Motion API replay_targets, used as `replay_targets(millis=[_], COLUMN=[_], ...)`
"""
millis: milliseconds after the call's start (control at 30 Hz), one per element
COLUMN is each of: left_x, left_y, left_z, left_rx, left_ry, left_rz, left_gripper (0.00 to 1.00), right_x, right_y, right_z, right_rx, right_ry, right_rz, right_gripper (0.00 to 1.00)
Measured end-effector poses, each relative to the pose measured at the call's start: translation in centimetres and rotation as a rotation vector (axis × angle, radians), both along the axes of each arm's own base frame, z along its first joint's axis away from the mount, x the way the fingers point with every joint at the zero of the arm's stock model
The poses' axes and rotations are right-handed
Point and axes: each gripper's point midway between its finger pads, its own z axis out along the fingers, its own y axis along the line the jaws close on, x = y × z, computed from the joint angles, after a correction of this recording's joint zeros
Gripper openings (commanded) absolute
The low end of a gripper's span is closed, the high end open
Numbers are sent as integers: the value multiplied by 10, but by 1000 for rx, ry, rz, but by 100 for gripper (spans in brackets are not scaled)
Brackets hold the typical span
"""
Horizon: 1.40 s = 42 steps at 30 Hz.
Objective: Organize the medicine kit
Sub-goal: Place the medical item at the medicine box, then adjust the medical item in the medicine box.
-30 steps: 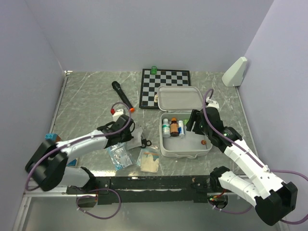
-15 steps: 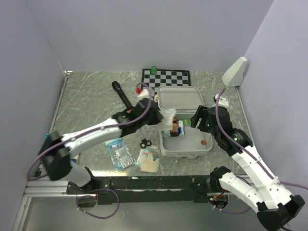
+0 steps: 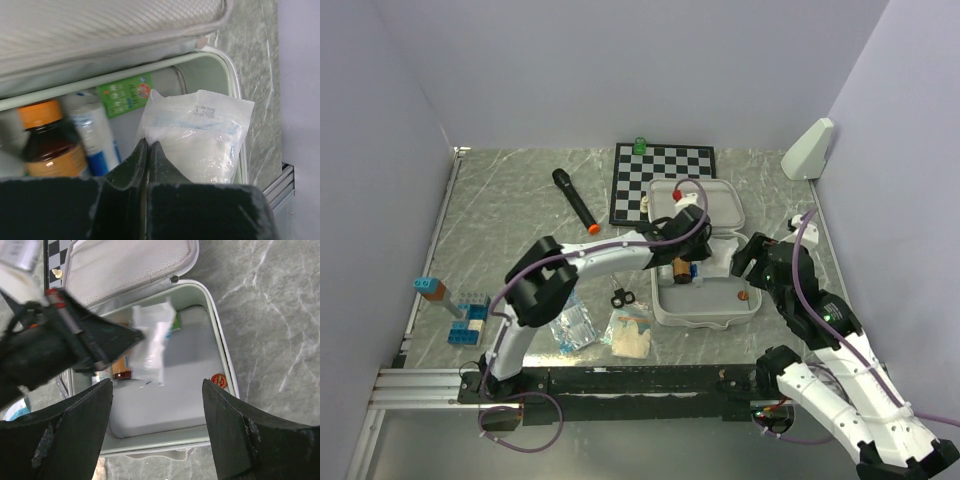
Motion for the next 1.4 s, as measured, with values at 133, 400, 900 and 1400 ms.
replay_targets(millis=[133,400,900,1400], left_x=[-2,-9,-33,-77], left_y=[-26,-45,60,195], left_z=[-11,-30,85,62], left_rx=[-4,11,-62,2], left_ry=[11,34,-123,-183], left_rz=[-32,-60,44,218], left_gripper=[15,48,48,47], right_x=[-1,-1,13,38], right_y=[-2,-3,3,-28], right_z=[-1,-3,-65,-146], right_rx=[-4,-15,-127,-183], right_ry=[2,9,229,494], right_rz=[-10,-9,9,-126], right_gripper=[79,79,37,23])
